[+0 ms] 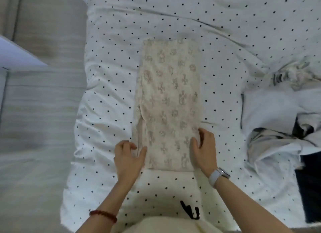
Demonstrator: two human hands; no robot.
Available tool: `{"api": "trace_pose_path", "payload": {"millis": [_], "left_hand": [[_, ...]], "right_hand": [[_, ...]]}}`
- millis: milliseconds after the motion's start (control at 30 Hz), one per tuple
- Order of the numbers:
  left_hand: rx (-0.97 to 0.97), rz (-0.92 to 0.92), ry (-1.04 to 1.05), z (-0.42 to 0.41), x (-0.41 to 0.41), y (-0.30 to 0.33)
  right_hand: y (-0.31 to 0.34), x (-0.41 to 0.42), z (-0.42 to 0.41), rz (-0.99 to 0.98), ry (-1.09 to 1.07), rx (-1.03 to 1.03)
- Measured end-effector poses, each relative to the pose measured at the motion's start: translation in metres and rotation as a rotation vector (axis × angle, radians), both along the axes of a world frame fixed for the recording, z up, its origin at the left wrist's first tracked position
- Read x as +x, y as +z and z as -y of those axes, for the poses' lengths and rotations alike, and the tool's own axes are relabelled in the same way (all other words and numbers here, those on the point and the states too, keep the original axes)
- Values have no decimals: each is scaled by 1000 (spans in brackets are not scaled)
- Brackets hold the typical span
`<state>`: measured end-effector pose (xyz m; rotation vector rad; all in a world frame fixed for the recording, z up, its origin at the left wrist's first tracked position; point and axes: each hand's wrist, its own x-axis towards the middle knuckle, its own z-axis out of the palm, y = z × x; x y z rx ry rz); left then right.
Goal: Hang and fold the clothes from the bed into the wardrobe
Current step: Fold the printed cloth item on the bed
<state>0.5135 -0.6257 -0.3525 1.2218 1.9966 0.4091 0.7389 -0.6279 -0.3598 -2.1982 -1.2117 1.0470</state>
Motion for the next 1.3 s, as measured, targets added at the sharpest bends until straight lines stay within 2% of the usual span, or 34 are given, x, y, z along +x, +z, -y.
{"api": "trace_pose_path", "payload": {"millis": [100, 200, 267, 500, 567, 667, 733, 800, 867, 1000, 1067, 1133, 1233, 1300], "left_hand": [[-148, -95, -11, 35, 5, 4], [-195, -182, -56, 61, 12, 2], [-242, -172, -33, 70, 16, -4], [-173, 83, 182, 57, 12, -9], [-95, 221, 320, 51, 9, -6], [39, 528, 532, 49, 4, 12], [57, 683, 586, 46, 2, 25], [53, 763, 576, 47, -2, 30], [49, 709, 496, 48, -6, 30], [55, 374, 142, 53, -27, 18], [-4, 214, 136, 57, -35, 11], [-119, 100, 236, 58, -35, 6], [-254, 91, 316, 52, -28, 0], [-286, 266, 363, 43, -22, 0]], "right_hand": [[4, -4, 42, -52, -113, -106], [12, -11, 72, -127, -170, -188], [14, -15, 83, -199, -160, -251], [22, -21, 93, -269, -325, -153], [27, -17, 92, -296, -338, -119], [32, -13, 89, -301, -348, -53], [33, -11, 86, -302, -352, -32], [34, -11, 85, -308, -344, -15], [33, -10, 87, -300, -356, -5], [31, -9, 89, -245, -372, -9], [24, -10, 93, -198, -328, -54], [16, -12, 99, -141, -285, -140], [10, -13, 102, -119, -328, -234], [9, -9, 98, -120, -342, -249]]}}
